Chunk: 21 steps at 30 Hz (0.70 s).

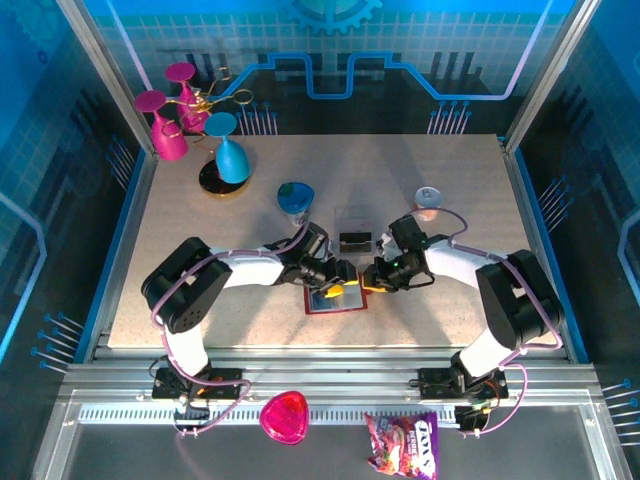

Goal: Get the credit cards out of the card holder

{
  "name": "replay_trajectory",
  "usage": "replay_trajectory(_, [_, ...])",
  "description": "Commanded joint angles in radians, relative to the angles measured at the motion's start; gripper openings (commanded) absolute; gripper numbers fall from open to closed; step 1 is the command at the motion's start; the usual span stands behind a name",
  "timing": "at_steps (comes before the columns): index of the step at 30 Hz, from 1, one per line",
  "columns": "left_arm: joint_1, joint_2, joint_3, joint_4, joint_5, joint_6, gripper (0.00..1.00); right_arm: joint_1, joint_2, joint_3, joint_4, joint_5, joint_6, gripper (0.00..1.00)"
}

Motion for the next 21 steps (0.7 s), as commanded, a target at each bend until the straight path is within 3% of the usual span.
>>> replay_trajectory(1, [0.009, -0.023, -0.033, -0.020, -0.017, -0.017, 0.56, 0.027, 0.011, 0.032, -0.023, 0.000, 0.006, 0.23])
replay_trajectory(14, [0.019, -0.064, 0.010, -0.053, -0.006, 0.006, 0.57, 0.045, -0.014, 0.084, -0.160, 0.152, -0.033, 0.32])
replay_trajectory(21, [0.024, -0.097, 0.006, -0.063, -0.014, 0.011, 0.57, 0.046, -0.007, 0.086, -0.180, 0.189, -0.052, 0.22])
